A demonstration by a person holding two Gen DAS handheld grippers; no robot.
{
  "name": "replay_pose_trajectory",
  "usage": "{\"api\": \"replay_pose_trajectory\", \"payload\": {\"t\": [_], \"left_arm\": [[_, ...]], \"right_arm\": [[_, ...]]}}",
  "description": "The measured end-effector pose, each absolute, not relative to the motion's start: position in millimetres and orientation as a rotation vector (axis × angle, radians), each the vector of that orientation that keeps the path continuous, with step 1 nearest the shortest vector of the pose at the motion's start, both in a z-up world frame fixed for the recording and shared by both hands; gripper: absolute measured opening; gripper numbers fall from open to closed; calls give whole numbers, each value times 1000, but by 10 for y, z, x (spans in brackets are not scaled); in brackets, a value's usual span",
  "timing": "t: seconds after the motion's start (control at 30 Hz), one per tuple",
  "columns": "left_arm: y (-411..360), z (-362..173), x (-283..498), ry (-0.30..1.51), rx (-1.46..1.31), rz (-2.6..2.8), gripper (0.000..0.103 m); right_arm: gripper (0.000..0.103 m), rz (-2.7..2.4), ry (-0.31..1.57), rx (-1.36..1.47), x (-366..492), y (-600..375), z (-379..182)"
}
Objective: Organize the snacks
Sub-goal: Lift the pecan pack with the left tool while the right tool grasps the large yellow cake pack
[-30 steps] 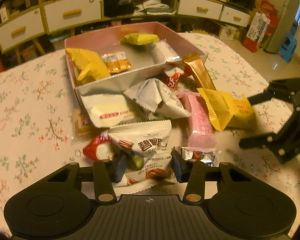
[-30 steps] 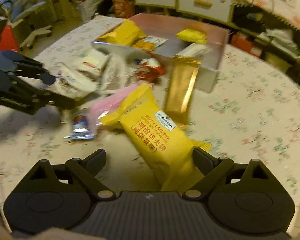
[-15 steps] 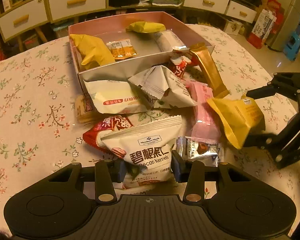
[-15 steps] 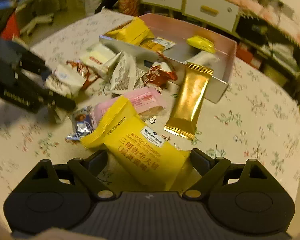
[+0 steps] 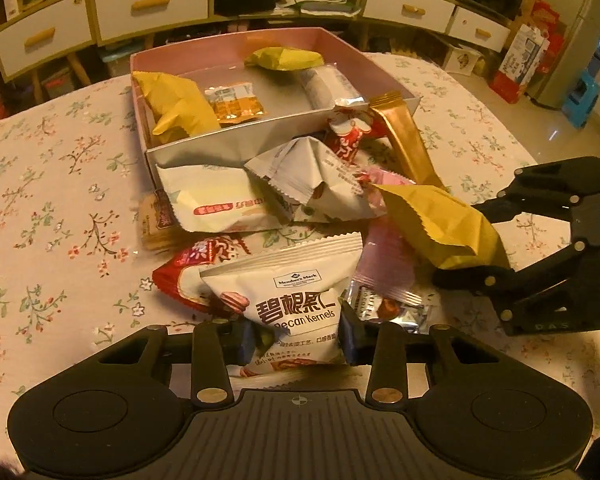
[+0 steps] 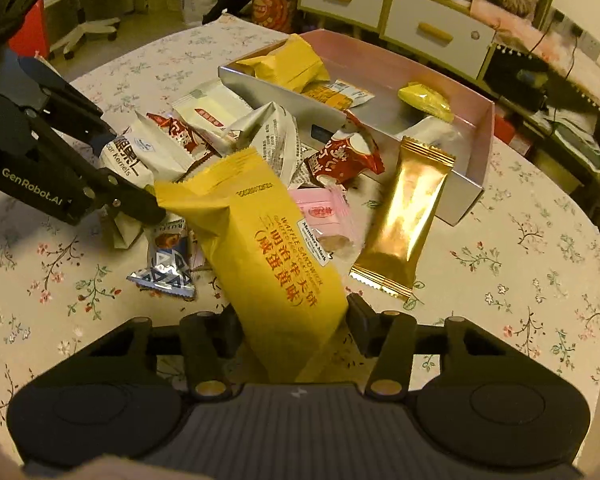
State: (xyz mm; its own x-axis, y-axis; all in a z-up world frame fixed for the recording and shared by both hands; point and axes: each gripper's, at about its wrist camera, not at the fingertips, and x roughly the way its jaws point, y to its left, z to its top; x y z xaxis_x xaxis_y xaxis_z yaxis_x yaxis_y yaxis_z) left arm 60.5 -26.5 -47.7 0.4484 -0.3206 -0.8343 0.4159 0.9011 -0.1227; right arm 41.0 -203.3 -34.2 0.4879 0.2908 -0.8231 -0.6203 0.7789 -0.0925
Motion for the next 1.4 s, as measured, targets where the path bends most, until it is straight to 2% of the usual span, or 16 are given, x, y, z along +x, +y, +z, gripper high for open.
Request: {"api": "replay_pose_trajectory", "payload": {"t": [0.1,0.2,0.23,0.4,0.47,0.6,0.7,0.8,0.93,1.03,1.4], "left_arm": [[-278,-457,589,1002,106,-466,37],[-279,-426,582,993,100,-470,36],[-280,-415,583,989,97,-472,36],[-276,-392,573,982,87,-472,36],[-279,-399,574,985,86,-472,36],[-284,-408,578,988,90,-468,36],[-284,-410,581,990,87,-469,36],[-285,-414,578,990,87,-468,36],[-269,-402,574,985,82,-468,36],[-259,-376,567,977,78,-472,36],[-293,-175,485,928,42,-491,35]], "right_arm": [[46,588,904,-371,400,-2058,-322],[41,600,898,-322,412,-2100,-267],[36,602,894,-310,442,-2107,-252],[34,597,895,-291,470,-2090,-217],[37,588,898,-302,460,-2053,-230],[50,575,883,-334,445,-1986,-228],[51,568,873,-360,447,-1925,-229],[48,561,864,-378,464,-1877,-244],[34,565,831,-402,443,-1849,-240],[29,570,816,-378,443,-1886,-204],[27,549,786,-249,415,-2009,-29]]}}
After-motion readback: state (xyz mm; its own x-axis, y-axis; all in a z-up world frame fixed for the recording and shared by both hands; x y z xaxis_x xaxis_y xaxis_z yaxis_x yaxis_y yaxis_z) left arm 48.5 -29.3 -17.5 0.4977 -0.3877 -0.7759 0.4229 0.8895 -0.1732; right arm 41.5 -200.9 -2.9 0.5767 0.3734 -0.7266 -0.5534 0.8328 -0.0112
